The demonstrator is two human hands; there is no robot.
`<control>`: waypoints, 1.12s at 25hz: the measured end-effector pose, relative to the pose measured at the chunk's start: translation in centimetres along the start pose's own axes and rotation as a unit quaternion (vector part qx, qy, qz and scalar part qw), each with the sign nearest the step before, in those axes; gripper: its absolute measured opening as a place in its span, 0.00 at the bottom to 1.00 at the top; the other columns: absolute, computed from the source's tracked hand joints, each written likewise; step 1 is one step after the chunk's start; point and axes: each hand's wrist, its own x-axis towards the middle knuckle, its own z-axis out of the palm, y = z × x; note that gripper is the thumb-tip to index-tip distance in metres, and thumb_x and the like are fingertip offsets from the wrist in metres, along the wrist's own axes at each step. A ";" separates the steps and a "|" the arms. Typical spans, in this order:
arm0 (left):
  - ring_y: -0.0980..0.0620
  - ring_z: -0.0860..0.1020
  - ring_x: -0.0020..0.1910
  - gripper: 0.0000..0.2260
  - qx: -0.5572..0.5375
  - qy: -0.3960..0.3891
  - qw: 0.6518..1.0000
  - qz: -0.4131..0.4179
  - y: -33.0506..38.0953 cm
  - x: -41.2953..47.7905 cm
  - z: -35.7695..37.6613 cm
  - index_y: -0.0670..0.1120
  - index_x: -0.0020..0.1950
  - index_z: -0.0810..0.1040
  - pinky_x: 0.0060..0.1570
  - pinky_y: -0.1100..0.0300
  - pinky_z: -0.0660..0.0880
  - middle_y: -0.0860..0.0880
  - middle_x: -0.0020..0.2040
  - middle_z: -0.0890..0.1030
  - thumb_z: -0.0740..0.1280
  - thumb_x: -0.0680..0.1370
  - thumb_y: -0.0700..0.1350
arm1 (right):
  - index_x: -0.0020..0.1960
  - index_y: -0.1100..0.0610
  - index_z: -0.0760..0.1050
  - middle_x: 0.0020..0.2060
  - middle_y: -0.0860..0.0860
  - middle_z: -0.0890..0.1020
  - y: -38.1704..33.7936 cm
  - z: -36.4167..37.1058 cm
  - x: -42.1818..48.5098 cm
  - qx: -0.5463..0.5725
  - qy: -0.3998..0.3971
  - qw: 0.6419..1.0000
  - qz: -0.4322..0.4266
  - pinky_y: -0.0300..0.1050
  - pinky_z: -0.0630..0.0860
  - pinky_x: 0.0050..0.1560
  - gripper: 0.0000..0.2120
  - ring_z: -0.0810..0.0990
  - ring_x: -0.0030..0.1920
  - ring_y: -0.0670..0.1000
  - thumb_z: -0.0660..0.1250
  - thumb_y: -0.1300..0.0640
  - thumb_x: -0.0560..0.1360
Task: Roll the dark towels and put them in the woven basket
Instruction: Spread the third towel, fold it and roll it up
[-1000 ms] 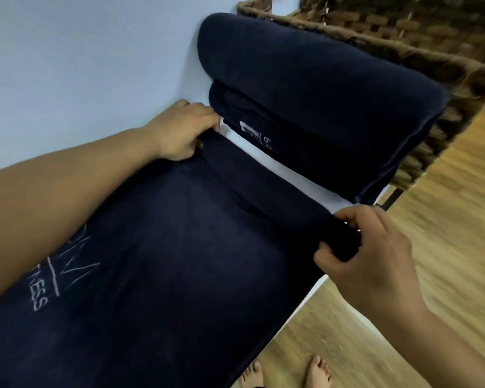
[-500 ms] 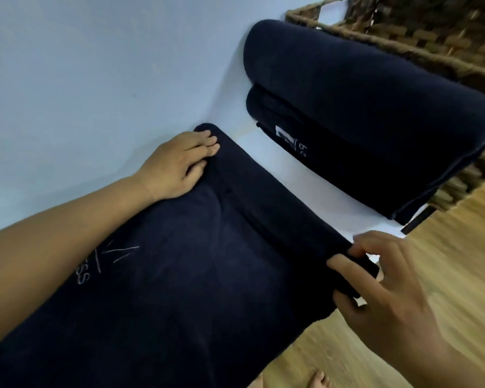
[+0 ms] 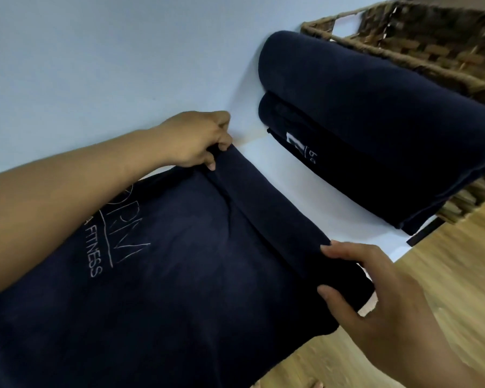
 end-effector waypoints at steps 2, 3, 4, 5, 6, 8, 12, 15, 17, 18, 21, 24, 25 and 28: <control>0.49 0.73 0.47 0.14 0.013 -0.055 0.998 0.031 0.5 1.2 -0.5 0.44 0.40 0.73 0.40 0.57 0.68 0.52 0.56 0.72 0.77 0.65 0.40 | 0.59 0.35 0.69 0.54 0.34 0.77 -0.1 -0.5 0.2 0.052 -0.014 0.995 0.087 0.26 0.72 0.52 0.27 0.78 0.55 0.38 0.77 0.51 0.65; 0.48 0.73 0.48 0.16 -0.002 -0.089 0.996 0.026 0.6 1.8 -0.3 0.45 0.40 0.70 0.40 0.55 0.70 0.52 0.55 0.74 0.77 0.65 0.38 | 0.59 0.33 0.67 0.53 0.34 0.76 -0.2 -0.6 0.3 0.069 -0.023 0.989 0.126 0.26 0.73 0.49 0.29 0.78 0.53 0.38 0.77 0.50 0.65; 0.46 0.74 0.47 0.17 -0.028 -0.111 0.993 0.012 0.7 2.3 -0.1 0.46 0.43 0.68 0.40 0.54 0.71 0.52 0.52 0.75 0.76 0.66 0.37 | 0.58 0.32 0.67 0.51 0.34 0.77 -0.3 -0.6 0.4 0.070 -0.028 0.986 0.150 0.27 0.74 0.46 0.29 0.79 0.51 0.37 0.76 0.48 0.64; 0.45 0.75 0.46 0.19 -0.057 -0.126 0.990 -0.002 0.7 2.7 0.1 0.49 0.48 0.68 0.41 0.52 0.73 0.52 0.49 0.75 0.75 0.67 0.36 | 0.58 0.32 0.67 0.49 0.34 0.78 -0.5 -0.5 0.4 0.060 -0.035 0.985 0.158 0.26 0.73 0.45 0.27 0.78 0.50 0.36 0.75 0.46 0.64; 0.46 0.76 0.48 0.23 -0.071 -0.134 0.988 -0.008 0.7 3.0 0.3 0.52 0.55 0.69 0.44 0.52 0.75 0.53 0.49 0.75 0.75 0.67 0.36 | 0.57 0.33 0.68 0.46 0.35 0.80 -0.7 -0.6 0.6 0.048 -0.041 0.985 0.161 0.25 0.72 0.43 0.25 0.78 0.49 0.35 0.74 0.45 0.64; 0.51 0.73 0.56 0.32 -0.029 -0.132 0.991 0.023 1.0 3.7 0.4 0.57 0.68 0.68 0.51 0.55 0.73 0.56 0.54 0.73 0.75 0.69 0.37 | 0.54 0.35 0.71 0.42 0.35 0.81 -0.8 -0.9 1.3 0.024 -0.052 0.983 0.175 0.23 0.71 0.41 0.21 0.77 0.47 0.32 0.73 0.44 0.64; 0.45 0.71 0.57 0.32 -0.021 -0.007 0.998 0.063 0.7 4.6 2.5 0.50 0.70 0.73 0.52 0.49 0.74 0.48 0.54 0.73 0.67 0.67 0.31 | 0.58 0.40 0.76 0.47 0.36 0.80 0.5 -1.8 2.6 -0.002 -0.055 0.975 0.215 0.29 0.73 0.39 0.22 0.77 0.47 0.34 0.72 0.42 0.64; 0.43 0.71 0.53 0.29 -0.057 0.107 0.992 0.030 0.8 4.9 5.1 0.45 0.67 0.75 0.50 0.46 0.74 0.45 0.52 0.74 0.65 0.68 0.29 | 0.62 0.45 0.74 0.52 0.41 0.77 1.4 -1.9 3.1 -0.026 -0.042 0.968 0.244 0.33 0.71 0.43 0.25 0.77 0.49 0.41 0.72 0.42 0.66; 0.42 0.72 0.52 0.27 -0.052 0.176 0.983 0.014 1.1 4.5 6.5 0.44 0.66 0.76 0.49 0.46 0.75 0.43 0.52 0.75 0.66 0.68 0.28 | 0.56 0.44 0.75 0.50 0.43 0.76 1.3 -1.8 3.3 -0.045 -0.052 0.965 0.254 0.32 0.70 0.36 0.19 0.77 0.44 0.42 0.72 0.41 0.67; 0.42 0.72 0.52 0.27 -0.048 0.203 0.978 0.011 1.2 4.2 7.0 0.43 0.66 0.76 0.49 0.46 0.75 0.43 0.53 0.76 0.66 0.68 0.28 | 0.52 0.44 0.75 0.48 0.42 0.76 1.2 -1.8 3.3 -0.057 -0.051 0.965 0.250 0.32 0.69 0.33 0.16 0.76 0.42 0.41 0.72 0.41 0.67; 0.40 0.72 0.57 0.27 -0.051 0.228 0.972 0.018 1.0 2.8 7.4 0.40 0.67 0.73 0.55 0.47 0.74 0.40 0.57 0.76 0.65 0.69 0.27 | 0.51 0.47 0.76 0.43 0.42 0.72 0.4 -1.3 3.2 -0.140 -0.002 0.971 0.196 0.34 0.66 0.34 0.18 0.73 0.39 0.43 0.73 0.42 0.64; 0.37 0.71 0.64 0.31 -0.041 0.205 0.977 0.039 0.2 1.1 7.2 0.38 0.71 0.69 0.64 0.47 0.71 0.37 0.64 0.74 0.65 0.68 0.28 | 0.53 0.58 0.79 0.44 0.48 0.71 0.2 0.2 2.1 -0.190 0.049 0.974 0.109 0.32 0.63 0.34 0.23 0.71 0.37 0.48 0.79 0.53 0.62; 0.37 0.70 0.66 0.32 -0.033 0.200 0.978 0.042 0.0 0.4 7.3 0.37 0.73 0.67 0.67 0.48 0.69 0.37 0.66 0.73 0.66 0.68 0.28 | 0.55 0.62 0.79 0.45 0.52 0.71 0.3 0.8 1.6 -0.206 0.067 0.974 0.063 0.34 0.65 0.33 0.24 0.71 0.37 0.51 0.80 0.58 0.61; 0.40 0.67 0.70 0.33 -0.020 0.190 0.981 0.036 -0.7 -2.5 7.2 0.40 0.76 0.63 0.70 0.50 0.65 0.37 0.69 0.70 0.69 0.72 0.36 | 0.58 0.66 0.76 0.47 0.57 0.69 0.9 2.4 0.4 -0.218 0.116 0.965 -0.090 0.45 0.75 0.33 0.23 0.76 0.41 0.59 0.75 0.69 0.65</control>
